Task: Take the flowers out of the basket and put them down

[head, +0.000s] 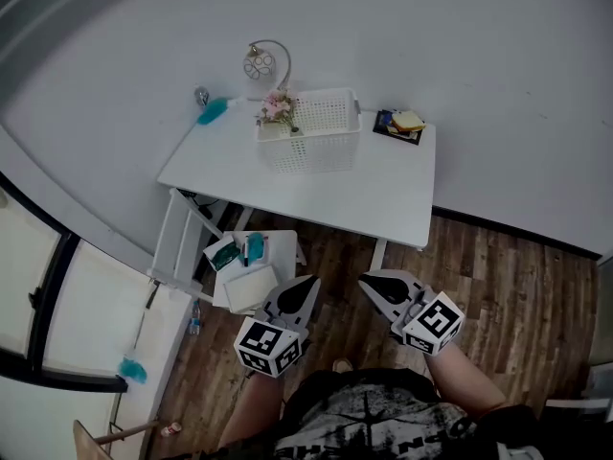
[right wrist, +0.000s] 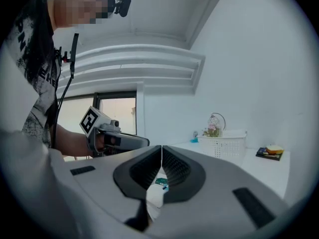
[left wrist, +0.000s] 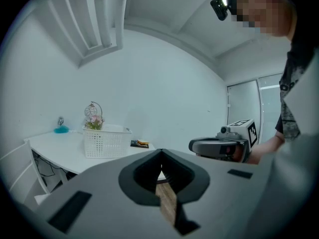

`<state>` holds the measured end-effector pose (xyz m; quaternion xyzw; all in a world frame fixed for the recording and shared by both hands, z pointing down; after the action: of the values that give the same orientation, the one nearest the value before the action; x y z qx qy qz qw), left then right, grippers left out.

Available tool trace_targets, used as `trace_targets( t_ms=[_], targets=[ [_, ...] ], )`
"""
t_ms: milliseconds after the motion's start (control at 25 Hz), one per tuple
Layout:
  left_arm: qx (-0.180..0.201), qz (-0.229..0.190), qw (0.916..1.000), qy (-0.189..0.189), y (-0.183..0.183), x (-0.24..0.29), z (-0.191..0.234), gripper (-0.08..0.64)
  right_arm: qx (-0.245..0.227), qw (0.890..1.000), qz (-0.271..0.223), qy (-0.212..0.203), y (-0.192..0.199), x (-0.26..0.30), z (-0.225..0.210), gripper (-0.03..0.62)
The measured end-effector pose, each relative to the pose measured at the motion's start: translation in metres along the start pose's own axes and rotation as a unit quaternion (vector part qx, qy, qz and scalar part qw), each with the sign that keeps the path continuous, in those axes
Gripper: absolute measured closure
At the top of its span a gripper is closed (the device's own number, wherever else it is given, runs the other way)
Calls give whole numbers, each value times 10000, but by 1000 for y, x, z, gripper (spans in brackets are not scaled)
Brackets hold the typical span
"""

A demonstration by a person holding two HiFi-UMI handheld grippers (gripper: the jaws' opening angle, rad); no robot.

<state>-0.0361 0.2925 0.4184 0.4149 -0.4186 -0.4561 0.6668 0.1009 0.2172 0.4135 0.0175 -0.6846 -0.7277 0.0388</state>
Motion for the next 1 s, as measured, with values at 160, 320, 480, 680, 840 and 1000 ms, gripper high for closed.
trace_targets(
  t_ms=[160, 320, 480, 680, 840, 1000],
  targets=[
    [-38, 55, 9999, 120, 0, 7, 27, 546, -36, 9998, 35, 172, 4, 21, -8, 574],
    [-82, 40, 9997, 241, -6, 16, 42, 546, -54, 9995, 129, 275, 5, 32, -17, 574],
    [-147, 57, 9994, 294, -8, 26, 56, 546, -62, 9992, 185, 339, 7, 43, -29, 572],
    [-292, 74, 9989, 358, -9, 44, 68, 546, -28, 9990, 297, 330, 14, 54, -50, 574],
    [-320, 36, 9990, 299, -16, 64, 79, 546, -62, 9992, 327, 219, 17, 66, -72, 572],
    [-324, -27, 9994, 136, -30, 92, 93, 546, -85, 9996, 263, 60, 15, 79, -109, 574]
  ],
)
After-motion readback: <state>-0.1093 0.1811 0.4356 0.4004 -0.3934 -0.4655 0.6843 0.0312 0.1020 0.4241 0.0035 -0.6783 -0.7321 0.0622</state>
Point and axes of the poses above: the fingertips, and each gripper's own axes: x forward along the fingers, z to its left, y out of its underside, the point moved 5 cm from there along -x, backward along the fingers, and after that the axes turned 8 degrees about -x, right-handed, at the moved point
